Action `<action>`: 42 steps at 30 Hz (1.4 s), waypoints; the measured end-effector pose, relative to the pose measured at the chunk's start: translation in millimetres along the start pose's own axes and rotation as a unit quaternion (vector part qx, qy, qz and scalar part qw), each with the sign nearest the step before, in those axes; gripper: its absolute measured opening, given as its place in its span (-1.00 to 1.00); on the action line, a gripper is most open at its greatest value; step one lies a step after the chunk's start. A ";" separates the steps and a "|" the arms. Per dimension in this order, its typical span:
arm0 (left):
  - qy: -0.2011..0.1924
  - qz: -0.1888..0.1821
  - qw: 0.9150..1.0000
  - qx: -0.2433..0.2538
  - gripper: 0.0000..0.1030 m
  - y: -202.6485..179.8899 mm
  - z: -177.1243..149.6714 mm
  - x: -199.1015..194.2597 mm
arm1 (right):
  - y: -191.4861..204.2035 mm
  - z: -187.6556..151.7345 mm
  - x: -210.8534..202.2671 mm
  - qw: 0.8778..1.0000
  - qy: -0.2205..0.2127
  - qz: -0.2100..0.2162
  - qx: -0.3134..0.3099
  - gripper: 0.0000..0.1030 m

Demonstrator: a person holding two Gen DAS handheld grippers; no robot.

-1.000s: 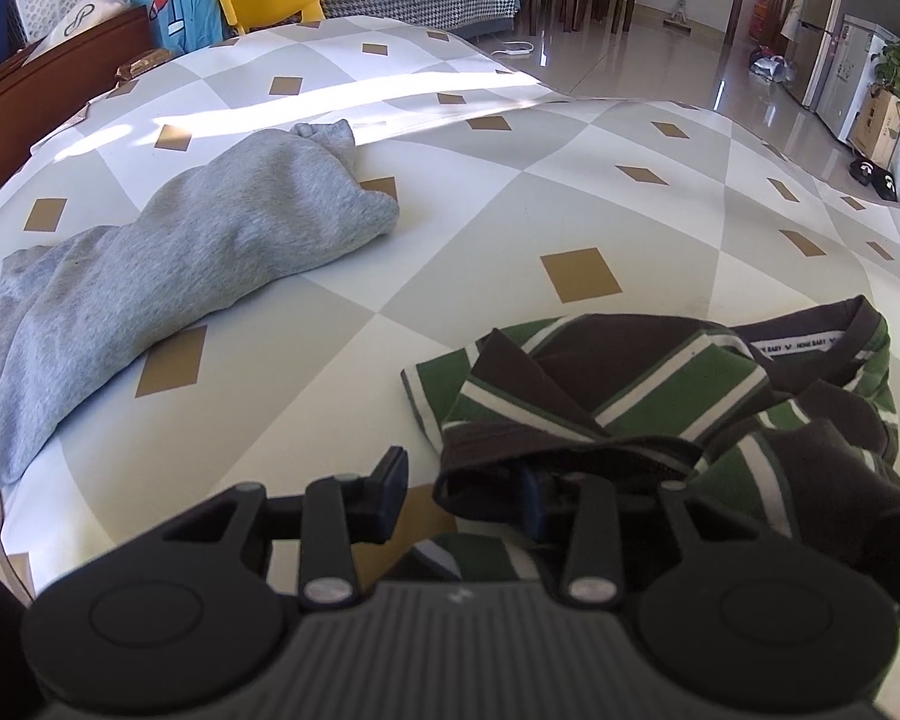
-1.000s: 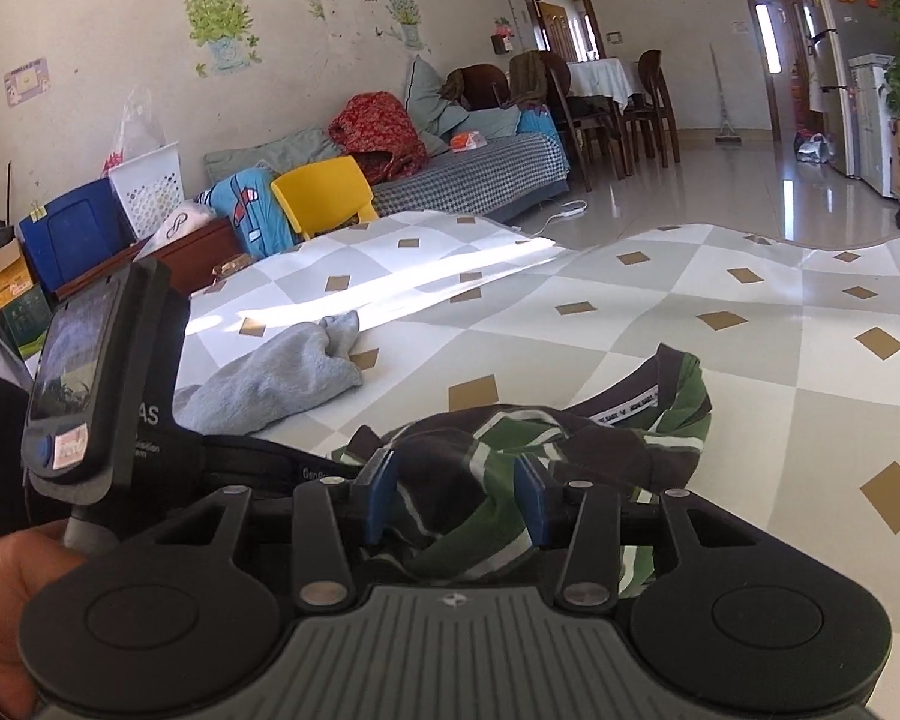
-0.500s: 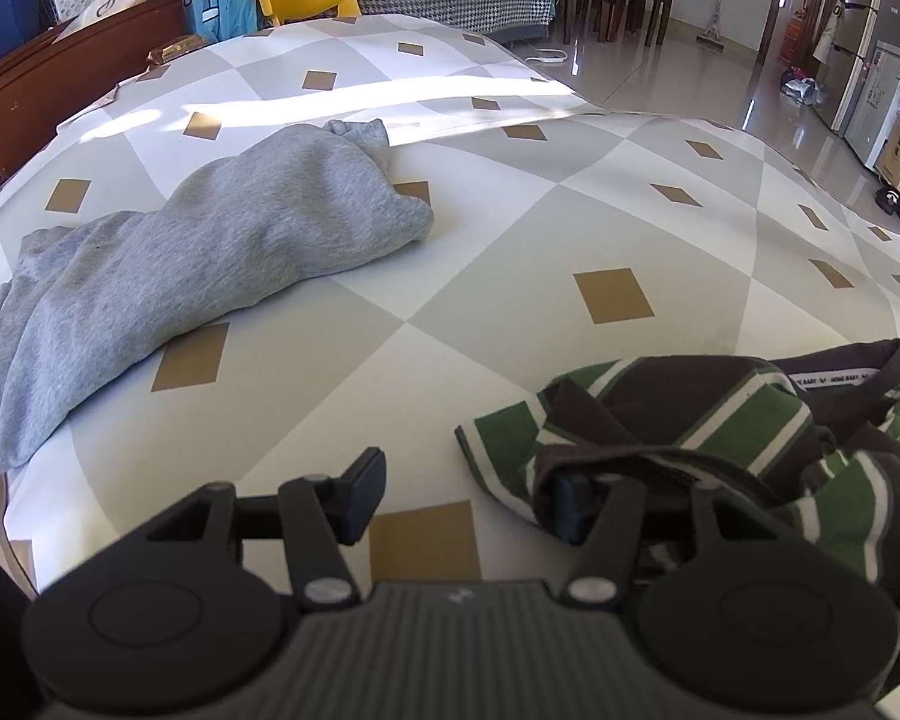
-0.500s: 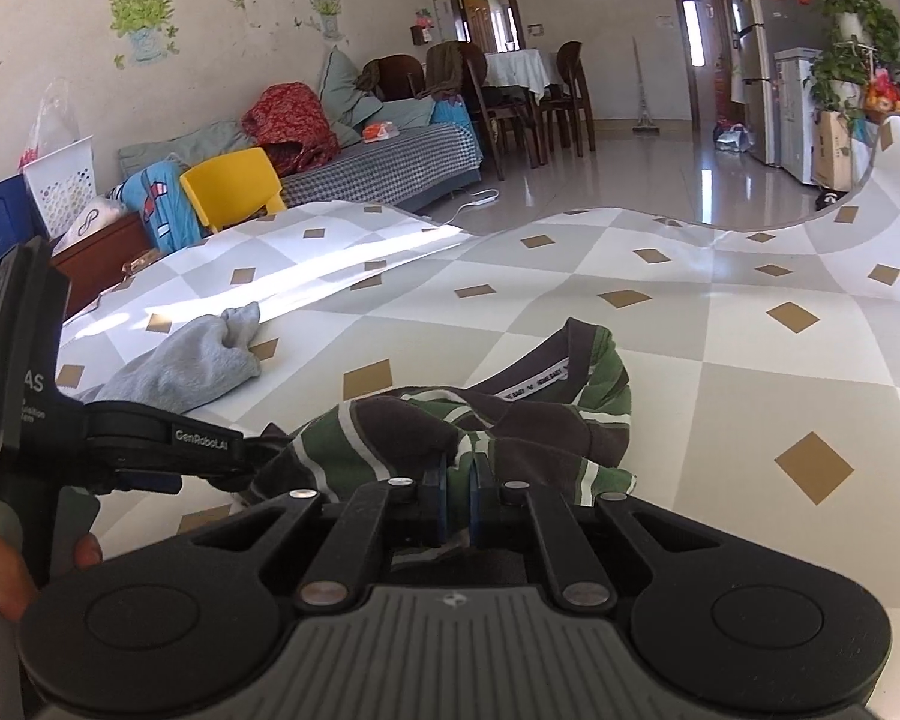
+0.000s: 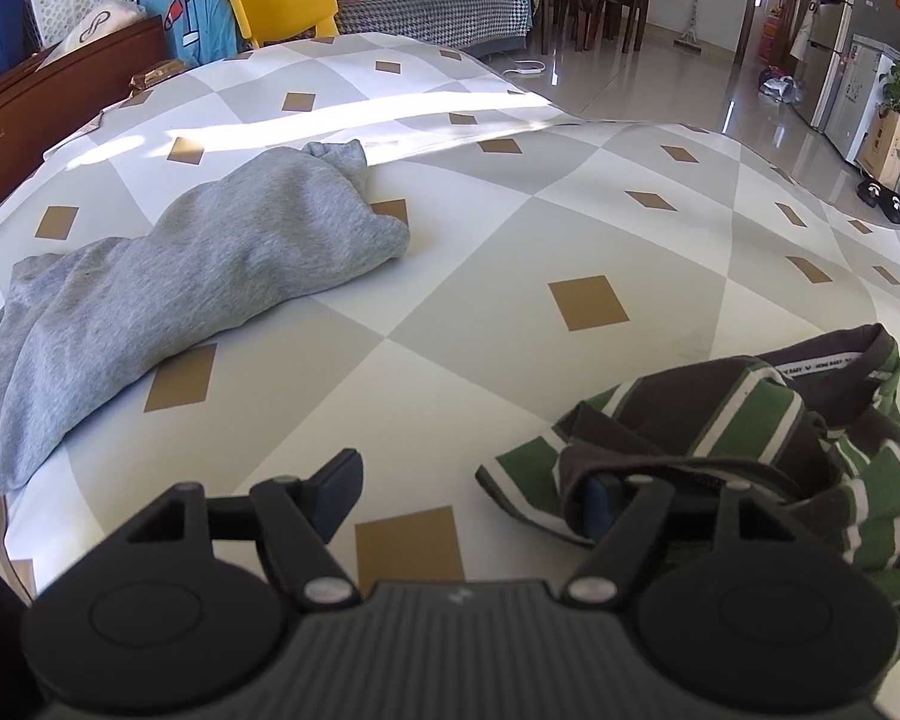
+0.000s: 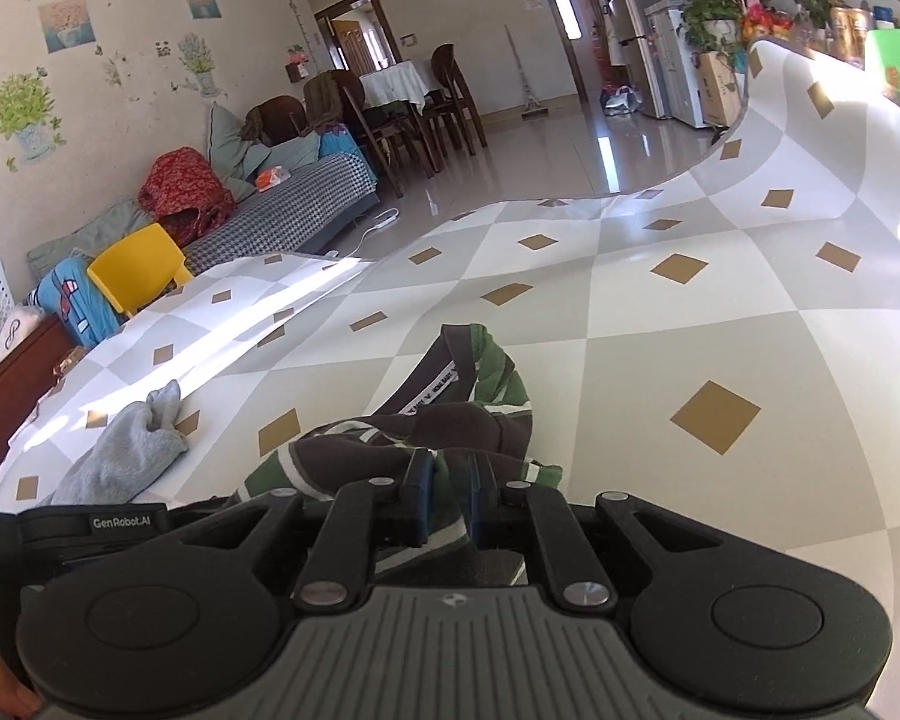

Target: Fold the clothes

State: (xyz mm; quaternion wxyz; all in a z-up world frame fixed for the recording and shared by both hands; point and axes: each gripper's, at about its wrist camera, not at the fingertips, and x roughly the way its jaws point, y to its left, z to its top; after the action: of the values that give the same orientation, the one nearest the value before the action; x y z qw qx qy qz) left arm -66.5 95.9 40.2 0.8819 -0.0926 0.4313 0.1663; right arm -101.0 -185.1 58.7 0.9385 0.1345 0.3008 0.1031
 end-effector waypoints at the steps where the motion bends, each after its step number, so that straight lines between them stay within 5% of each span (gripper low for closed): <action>1: 0.003 0.003 1.000 0.000 0.39 0.8 -1.4 0.2 | -2.0 0.8 -2.4 1.000 -0.004 -0.004 0.003 -0.83; 10: 0.000 0.012 1.000 -0.023 0.38 10.0 -0.7 -5.7 | -21.7 6.3 -15.8 0.998 -0.020 -0.005 0.057 -0.34; 19: -0.039 -0.034 0.999 0.003 0.40 -3.4 2.6 -30.4 | -26.9 -9.3 12.7 0.988 0.064 0.056 0.131 -0.16; 23: -0.024 -0.060 0.997 0.030 0.50 -15.9 -4.6 -28.2 | -36.8 -18.2 26.5 0.978 0.088 0.062 0.181 -0.11; 26: -0.003 -0.075 0.996 0.050 0.51 -25.8 -11.9 -21.7 | -38.8 -22.3 30.9 0.975 0.083 0.078 0.190 -0.14; 32: 0.013 -0.068 0.995 0.066 0.51 -35.1 -27.2 -11.3 | -22.0 -16.3 23.3 0.987 0.060 0.085 0.125 -0.70; 42: -0.002 -0.075 0.997 0.011 0.53 -14.4 -12.9 -18.8 | 15.6 4.8 -17.6 0.989 -0.017 0.149 0.015 -0.78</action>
State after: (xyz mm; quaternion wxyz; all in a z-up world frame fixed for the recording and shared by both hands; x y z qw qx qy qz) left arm -81.3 74.6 47.4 0.8936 -0.1151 0.4234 0.0948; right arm -113.9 -176.1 76.8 0.9156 0.1937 0.2627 0.2346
